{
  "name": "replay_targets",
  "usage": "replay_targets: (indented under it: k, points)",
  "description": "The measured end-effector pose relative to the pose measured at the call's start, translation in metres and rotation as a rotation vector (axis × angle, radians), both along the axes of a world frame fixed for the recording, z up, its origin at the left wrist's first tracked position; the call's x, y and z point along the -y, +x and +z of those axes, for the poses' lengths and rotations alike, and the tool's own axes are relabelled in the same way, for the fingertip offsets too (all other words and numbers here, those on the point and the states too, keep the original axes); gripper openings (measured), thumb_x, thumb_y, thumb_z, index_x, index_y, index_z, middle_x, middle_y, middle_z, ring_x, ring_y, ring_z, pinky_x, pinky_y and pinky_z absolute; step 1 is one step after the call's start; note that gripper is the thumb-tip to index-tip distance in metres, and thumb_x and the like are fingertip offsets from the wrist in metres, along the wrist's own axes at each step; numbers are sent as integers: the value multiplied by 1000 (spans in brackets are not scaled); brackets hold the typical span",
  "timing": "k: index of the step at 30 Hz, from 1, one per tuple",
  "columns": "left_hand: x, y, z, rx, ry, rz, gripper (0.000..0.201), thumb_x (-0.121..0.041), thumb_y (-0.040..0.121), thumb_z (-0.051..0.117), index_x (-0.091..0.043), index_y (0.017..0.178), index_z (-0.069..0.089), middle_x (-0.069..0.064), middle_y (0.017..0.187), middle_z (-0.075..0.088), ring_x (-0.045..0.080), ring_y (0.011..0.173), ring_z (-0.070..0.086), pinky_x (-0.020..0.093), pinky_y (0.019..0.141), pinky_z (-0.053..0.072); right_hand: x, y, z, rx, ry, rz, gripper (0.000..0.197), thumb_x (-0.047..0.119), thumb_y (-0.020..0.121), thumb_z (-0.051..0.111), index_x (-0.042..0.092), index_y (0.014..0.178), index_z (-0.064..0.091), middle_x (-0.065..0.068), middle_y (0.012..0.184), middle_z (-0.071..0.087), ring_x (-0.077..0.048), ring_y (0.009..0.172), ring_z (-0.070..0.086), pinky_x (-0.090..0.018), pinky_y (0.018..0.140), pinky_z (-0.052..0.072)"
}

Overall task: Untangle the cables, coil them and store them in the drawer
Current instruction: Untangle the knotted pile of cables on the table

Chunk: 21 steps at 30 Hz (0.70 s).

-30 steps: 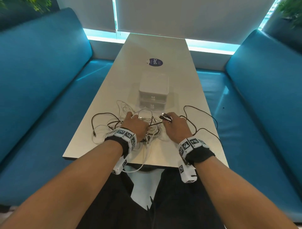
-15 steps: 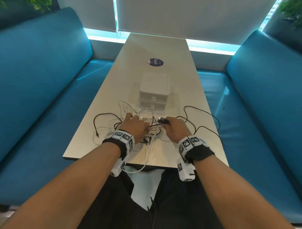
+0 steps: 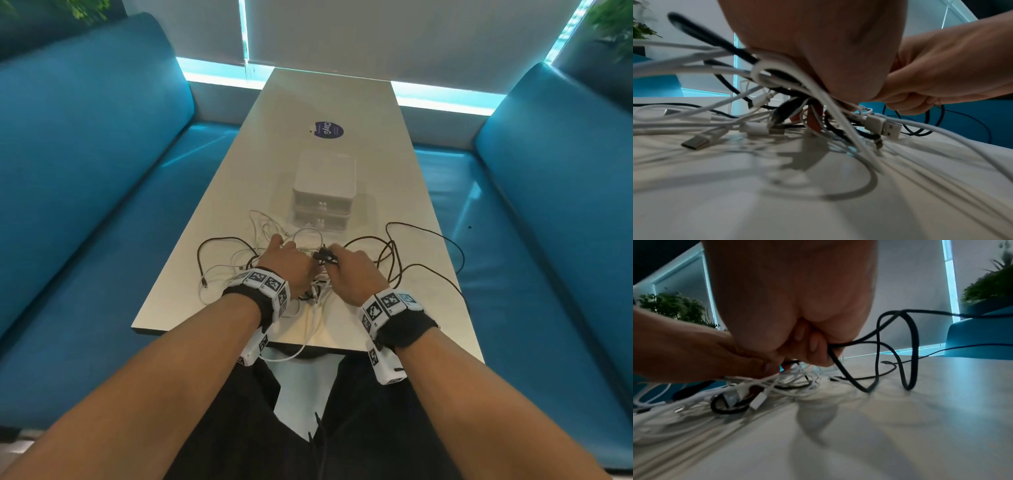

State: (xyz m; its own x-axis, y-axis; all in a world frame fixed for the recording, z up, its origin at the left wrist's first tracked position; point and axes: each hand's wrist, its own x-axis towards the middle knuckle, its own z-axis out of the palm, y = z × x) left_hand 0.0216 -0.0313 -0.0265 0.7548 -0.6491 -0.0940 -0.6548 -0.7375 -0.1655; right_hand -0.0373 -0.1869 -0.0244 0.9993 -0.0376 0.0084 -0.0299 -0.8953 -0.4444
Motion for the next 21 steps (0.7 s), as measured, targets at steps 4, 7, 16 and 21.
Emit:
replay_targets:
  k: [4,7,16,21]
  points:
    - [-3,-3,-2,16,-11,-8,23,-34,101,37,-35,90,57,-9,86,68,22,99,54,49,100,25,2,2,-1,-68,12,21,20,32,100,47,19,111,58,-9,94,66,-27,81,62,-39,72,53]
    - [-3,-3,-4,1,-64,15,34,-44,103,27,-32,91,57,-8,86,67,22,98,54,49,101,26,6,2,3,-43,-42,16,19,31,100,48,19,110,58,-10,95,66,-27,81,62,-42,74,55]
    - [-6,1,-3,-46,-61,60,32,-44,104,22,-33,91,49,-5,94,68,22,103,54,49,102,26,49,-2,-4,-86,-130,-273,19,29,100,45,15,110,54,-13,97,64,-33,88,62,-39,74,52]
    - [-6,3,-3,-17,-21,31,28,-41,103,27,-32,92,51,-4,95,70,23,101,55,50,100,25,24,-1,4,68,-25,-152,28,26,101,43,22,128,41,-10,84,64,-29,70,60,-40,63,52]
